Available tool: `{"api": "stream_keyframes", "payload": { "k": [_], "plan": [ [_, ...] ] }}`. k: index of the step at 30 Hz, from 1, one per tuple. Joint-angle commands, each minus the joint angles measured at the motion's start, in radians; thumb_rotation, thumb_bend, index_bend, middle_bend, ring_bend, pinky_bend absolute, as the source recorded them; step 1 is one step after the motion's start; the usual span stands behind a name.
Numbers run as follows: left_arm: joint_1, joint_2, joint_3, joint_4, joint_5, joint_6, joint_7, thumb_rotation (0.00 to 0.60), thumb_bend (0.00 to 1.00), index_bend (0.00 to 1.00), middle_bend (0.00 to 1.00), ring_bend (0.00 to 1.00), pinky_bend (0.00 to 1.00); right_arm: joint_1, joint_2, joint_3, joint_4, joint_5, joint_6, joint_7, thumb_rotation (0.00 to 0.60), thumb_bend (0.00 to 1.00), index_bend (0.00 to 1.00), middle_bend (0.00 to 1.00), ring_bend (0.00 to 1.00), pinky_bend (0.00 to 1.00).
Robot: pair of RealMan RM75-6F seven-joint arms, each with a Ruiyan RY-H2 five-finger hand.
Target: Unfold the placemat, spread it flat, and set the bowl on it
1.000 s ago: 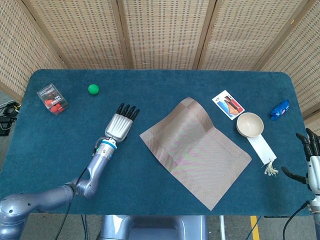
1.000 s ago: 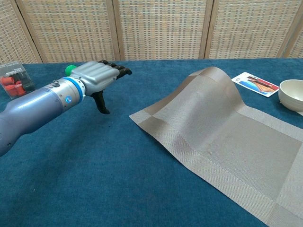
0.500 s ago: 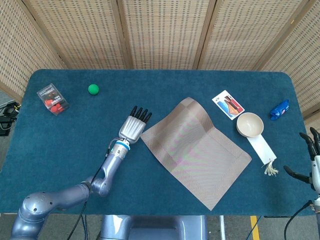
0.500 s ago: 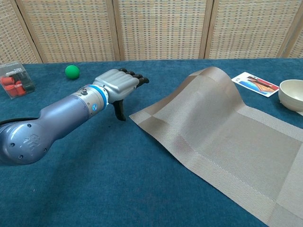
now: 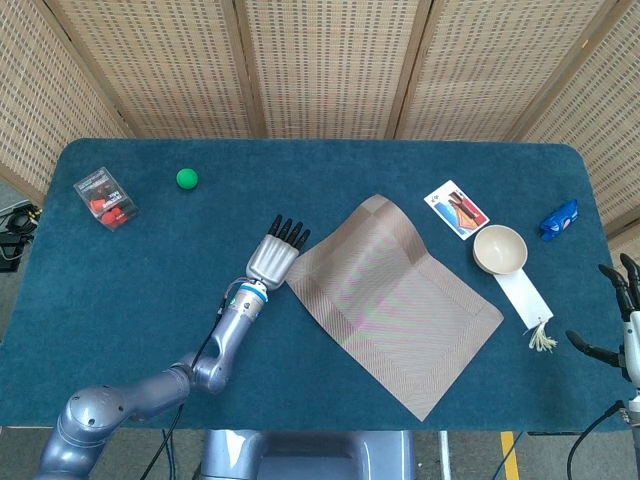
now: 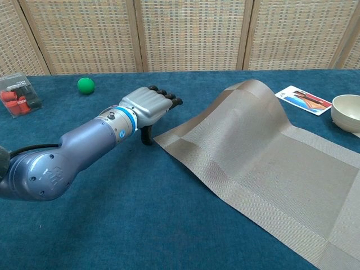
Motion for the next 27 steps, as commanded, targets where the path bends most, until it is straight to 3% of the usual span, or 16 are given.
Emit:
{"api": "stream_keyframes", "payload": {
  "k": [1, 8, 16, 19, 23, 27],
  "plan": [
    [-0.011, -0.019, 0.001, 0.024, 0.011, 0.002, -0.011, 0.6, 0.22, 0.01, 0.0, 0.0, 0.0, 0.001, 0.001, 0.0, 0.001, 0.002, -0.007, 0.006, 0.6, 0.13, 0.17, 0.0, 0.0, 0.0],
    [-0.022, -0.052, 0.008, 0.066, 0.059, 0.026, -0.077, 0.6, 0.34, 0.05, 0.0, 0.0, 0.0, 0.003, -0.001, 0.001, 0.005, 0.005, -0.017, 0.009, 0.6, 0.13, 0.17, 0.0, 0.0, 0.0],
    [-0.014, -0.065, 0.028, 0.091, 0.109, 0.043, -0.146, 0.6, 0.39, 0.1, 0.0, 0.0, 0.0, 0.003, -0.002, 0.0, 0.002, 0.005, -0.024, 0.008, 0.6, 0.13, 0.18, 0.0, 0.0, 0.0],
    [-0.01, -0.066, 0.037, 0.095, 0.132, 0.053, -0.175, 0.6, 0.39, 0.16, 0.0, 0.0, 0.0, 0.003, -0.001, -0.001, 0.001, 0.003, -0.026, 0.008, 0.6, 0.13, 0.18, 0.0, 0.0, 0.0],
    [-0.001, -0.062, 0.052, 0.094, 0.162, 0.058, -0.222, 0.6, 0.39, 0.33, 0.0, 0.0, 0.0, 0.003, 0.0, -0.001, -0.001, 0.002, -0.029, 0.01, 0.6, 0.12, 0.18, 0.0, 0.0, 0.0],
    [0.006, -0.059, 0.063, 0.098, 0.181, 0.055, -0.242, 0.6, 0.39, 0.44, 0.0, 0.0, 0.0, 0.002, 0.001, -0.001, -0.002, 0.0, -0.026, 0.009, 0.6, 0.12, 0.19, 0.0, 0.0, 0.0]
  ]
}}
